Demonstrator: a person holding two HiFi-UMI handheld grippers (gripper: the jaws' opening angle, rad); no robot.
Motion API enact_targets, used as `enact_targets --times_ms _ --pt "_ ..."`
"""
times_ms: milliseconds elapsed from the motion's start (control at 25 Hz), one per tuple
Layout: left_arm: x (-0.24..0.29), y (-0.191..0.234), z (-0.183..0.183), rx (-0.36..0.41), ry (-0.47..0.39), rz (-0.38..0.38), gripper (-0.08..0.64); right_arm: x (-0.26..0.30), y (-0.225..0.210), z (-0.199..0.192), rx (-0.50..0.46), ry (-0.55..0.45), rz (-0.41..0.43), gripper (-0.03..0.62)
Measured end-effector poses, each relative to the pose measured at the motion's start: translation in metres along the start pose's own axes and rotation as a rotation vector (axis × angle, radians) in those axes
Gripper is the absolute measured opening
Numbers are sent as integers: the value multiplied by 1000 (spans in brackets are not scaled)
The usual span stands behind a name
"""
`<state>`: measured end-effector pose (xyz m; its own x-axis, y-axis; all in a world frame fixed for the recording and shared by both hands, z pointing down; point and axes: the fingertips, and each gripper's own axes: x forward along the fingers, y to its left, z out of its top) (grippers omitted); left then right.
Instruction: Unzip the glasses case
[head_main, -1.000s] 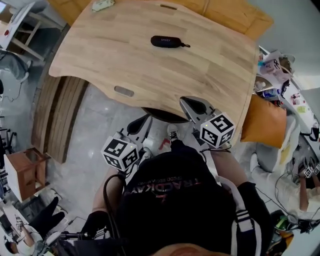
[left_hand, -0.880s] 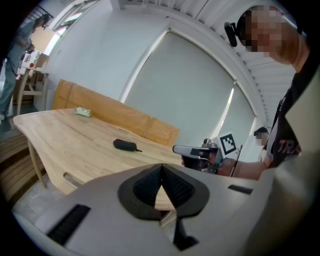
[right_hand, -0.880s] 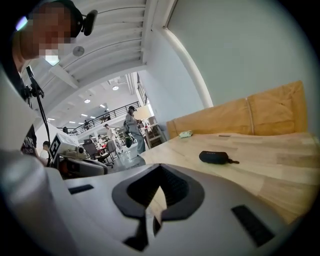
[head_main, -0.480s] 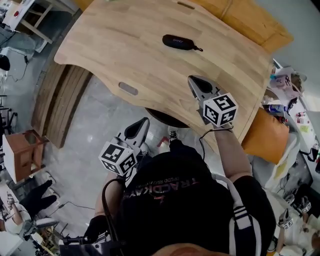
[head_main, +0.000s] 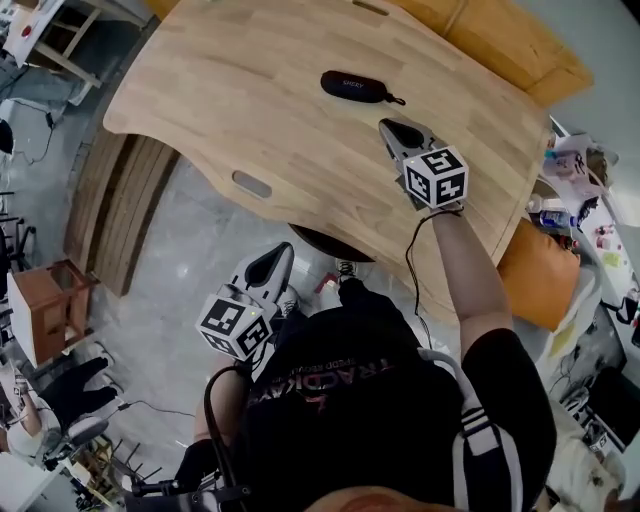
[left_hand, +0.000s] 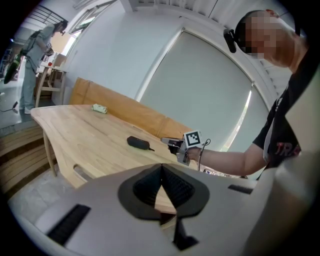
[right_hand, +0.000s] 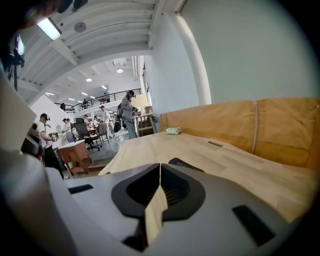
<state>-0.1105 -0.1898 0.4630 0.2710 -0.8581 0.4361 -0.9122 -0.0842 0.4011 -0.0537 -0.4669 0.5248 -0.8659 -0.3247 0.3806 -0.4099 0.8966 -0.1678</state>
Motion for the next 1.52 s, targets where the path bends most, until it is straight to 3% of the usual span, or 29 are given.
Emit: enact_targets --times_ms 200,360,440,840,1040,1520 --pt "2 7 -4 -25 15 27 13 27 -22 1 -41 21 19 21" --pt "2 11 -6 -37 23 45 12 49 -35 0 -73 53 33 97" --pt "2 11 -8 -42 27 53 12 62 -41 -6 -110 91 43 164" --pt "-3 15 -18 -77 56 114 12 120 -74 -33 -360 362 134 324" --pt "-15 21 -24 -105 62 156 12 146 -78 -45 -473 497 183 347" --pt "-37 27 -51 -181 99 240 12 184 -83 -72 -484 686 262 373"
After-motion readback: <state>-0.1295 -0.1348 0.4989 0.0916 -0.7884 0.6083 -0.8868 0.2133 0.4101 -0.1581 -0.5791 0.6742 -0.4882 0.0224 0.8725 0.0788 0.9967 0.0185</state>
